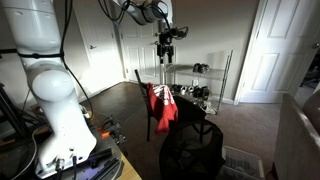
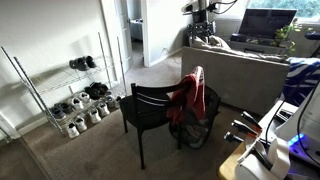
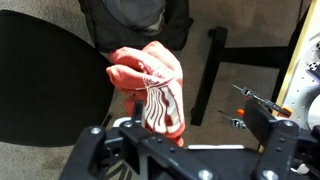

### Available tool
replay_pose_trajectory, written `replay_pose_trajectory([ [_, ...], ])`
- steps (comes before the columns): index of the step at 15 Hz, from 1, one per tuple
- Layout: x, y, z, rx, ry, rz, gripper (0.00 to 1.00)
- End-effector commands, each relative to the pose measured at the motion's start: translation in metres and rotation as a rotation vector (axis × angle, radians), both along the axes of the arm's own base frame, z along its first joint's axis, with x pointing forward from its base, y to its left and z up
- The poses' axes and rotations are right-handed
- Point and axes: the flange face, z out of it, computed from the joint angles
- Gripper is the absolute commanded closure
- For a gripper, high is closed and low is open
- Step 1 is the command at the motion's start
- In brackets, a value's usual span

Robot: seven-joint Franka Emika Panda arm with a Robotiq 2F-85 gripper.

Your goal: Put the red shirt in the laundry basket

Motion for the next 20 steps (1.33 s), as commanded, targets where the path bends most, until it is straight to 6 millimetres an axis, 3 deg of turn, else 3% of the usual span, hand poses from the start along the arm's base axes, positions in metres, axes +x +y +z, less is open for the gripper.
replay_pose_trajectory([
  [1,-0.003,0.006,-0.008,0.015,0.018,0.036,0.00],
  [4,-0.003,0.017,-0.037,0.073,0.074,0.115,0.00],
  [8,0.001,0.022,-0.096,0.128,0.201,0.211,0.00],
  [15,-0.008,-0.001,-0.175,0.235,0.347,0.214,0.00],
  [17,-0.011,-0.005,-0.186,0.264,0.366,0.223,0.00],
  [20,-0.016,-0.002,-0.175,0.284,0.353,0.271,0.00],
])
